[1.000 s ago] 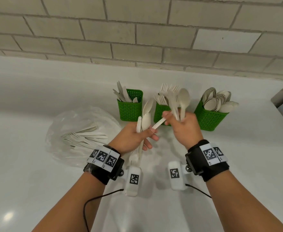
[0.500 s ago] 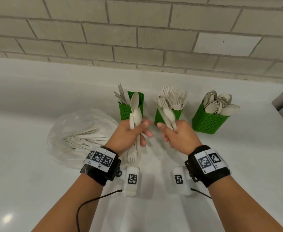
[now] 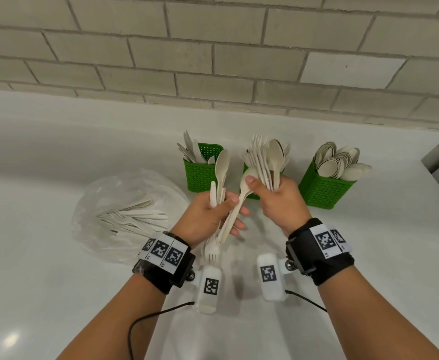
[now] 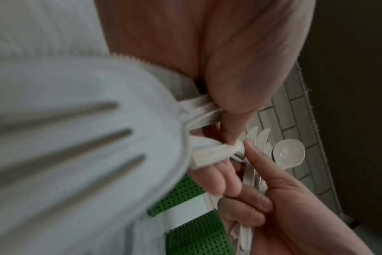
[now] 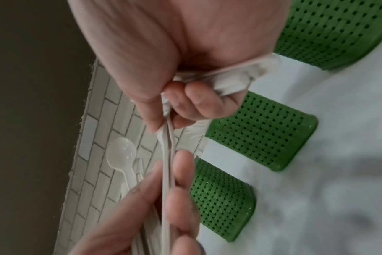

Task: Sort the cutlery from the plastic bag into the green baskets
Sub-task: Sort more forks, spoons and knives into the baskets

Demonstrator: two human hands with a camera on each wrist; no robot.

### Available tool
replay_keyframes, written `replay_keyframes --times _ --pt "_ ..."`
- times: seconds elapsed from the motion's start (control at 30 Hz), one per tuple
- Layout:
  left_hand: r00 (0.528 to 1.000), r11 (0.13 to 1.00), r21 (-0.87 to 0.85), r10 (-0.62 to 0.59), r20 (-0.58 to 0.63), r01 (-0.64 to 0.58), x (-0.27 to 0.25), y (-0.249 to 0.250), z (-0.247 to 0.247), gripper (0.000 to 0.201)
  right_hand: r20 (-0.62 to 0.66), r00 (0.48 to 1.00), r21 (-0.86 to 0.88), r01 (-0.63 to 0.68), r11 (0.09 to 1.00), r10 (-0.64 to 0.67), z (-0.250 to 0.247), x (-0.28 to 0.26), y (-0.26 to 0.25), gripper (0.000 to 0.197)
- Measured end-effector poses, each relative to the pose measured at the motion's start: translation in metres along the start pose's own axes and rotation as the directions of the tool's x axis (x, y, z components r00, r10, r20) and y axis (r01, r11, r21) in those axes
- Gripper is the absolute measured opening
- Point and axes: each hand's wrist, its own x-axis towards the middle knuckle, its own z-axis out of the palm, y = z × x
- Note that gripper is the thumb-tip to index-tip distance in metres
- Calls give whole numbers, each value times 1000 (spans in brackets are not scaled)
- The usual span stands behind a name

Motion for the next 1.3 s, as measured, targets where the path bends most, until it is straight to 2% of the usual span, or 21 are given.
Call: replay_keyframes --times 0.2,0.3,0.4,0.53,0.6,0.77,0.9,1.0,1.13,1.3 --pt "999 993 -116 -22 -24 19 2 1 4 11 15 997 159 -73 985 71 0 -1 2 24" --pt "998 997 -82 -9 -60 4 6 -1 7 11 13 999 107 -51 993 50 3 -2 4 15" --pt "997 1000 -7 30 -70 -31 8 -4 10 15 73 997 38 -18 999 15 8 -6 7 14" --pt "995 1000 -26 7 -102 -10 5 -7 8 15 185 982 34 -39 999 32 0 -5 1 10" --pt "991 999 -40 -9 -132 4 5 -9 6 14 154 985 50 -81 995 73 -2 -4 4 23" --pt "980 999 -26 14 -198 -20 9 -6 9 8 36 984 118 -176 977 173 7 0 15 22" --pt "962 999 -34 6 -275 -16 12 -6 2 22 -89 970 114 -216 970 226 7 1 15 25" --pt "961 998 -68 -13 -275 -6 12 -6 -2 24 -140 956 79 -250 965 259 10 2 13 33" --pt "968 994 -108 -32 -247 6 11 -5 0 25 -125 951 0 -285 959 282 12 2 15 61" --pt "972 992 -127 -25 -235 -5 8 -4 0 27 -100 955 32 -279 960 281 10 -5 13 73"
